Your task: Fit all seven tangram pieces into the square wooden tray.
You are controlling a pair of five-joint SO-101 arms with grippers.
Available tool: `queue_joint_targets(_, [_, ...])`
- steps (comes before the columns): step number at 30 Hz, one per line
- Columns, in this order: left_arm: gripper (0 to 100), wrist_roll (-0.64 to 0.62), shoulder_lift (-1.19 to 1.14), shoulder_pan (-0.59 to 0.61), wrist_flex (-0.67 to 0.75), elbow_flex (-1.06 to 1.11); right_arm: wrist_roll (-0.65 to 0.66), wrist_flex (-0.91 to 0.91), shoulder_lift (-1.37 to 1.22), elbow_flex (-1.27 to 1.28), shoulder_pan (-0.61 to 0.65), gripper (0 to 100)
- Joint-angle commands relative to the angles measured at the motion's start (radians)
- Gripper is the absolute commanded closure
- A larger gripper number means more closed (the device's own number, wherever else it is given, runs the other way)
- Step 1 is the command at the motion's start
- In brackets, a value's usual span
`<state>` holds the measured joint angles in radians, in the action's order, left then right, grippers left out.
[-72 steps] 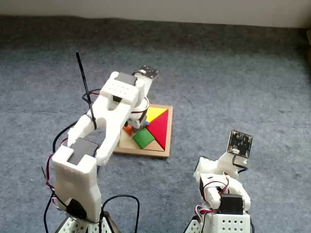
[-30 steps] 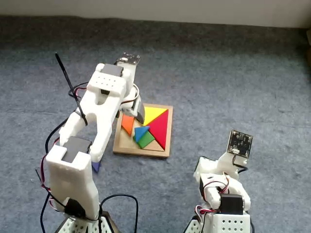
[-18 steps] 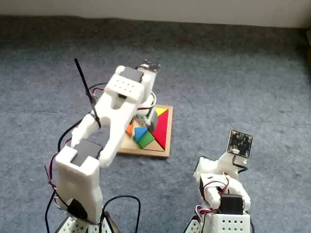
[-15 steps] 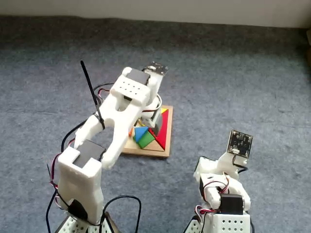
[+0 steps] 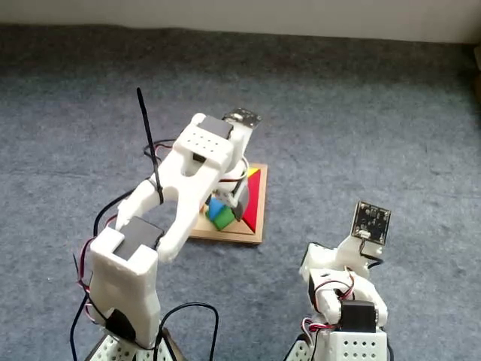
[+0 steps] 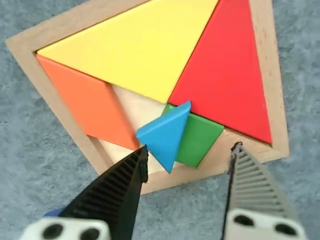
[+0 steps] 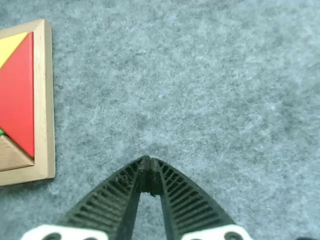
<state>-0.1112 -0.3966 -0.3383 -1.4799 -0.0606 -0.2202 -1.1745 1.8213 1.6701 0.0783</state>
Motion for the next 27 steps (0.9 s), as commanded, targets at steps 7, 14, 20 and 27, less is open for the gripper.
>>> queue_joint_targets(7, [74,0.011,0.005,0.007,0.137,0.084,0.009,0.018,0.013,0.143,-0.012,99.5])
queue_joint_targets(14, [74,0.011,0.005,0.062,0.169,0.084,0.009,0.018,0.013,0.143,-0.012,99.5])
queue_joint_targets(20, [74,0.008,0.007,0.09,0.169,0.073,0.009,0.018,0.013,0.143,-0.012,99.5])
queue_joint_targets(27, [75,0.009,0.007,0.116,0.187,0.073,0.009,0.018,0.013,0.143,-0.012,99.5])
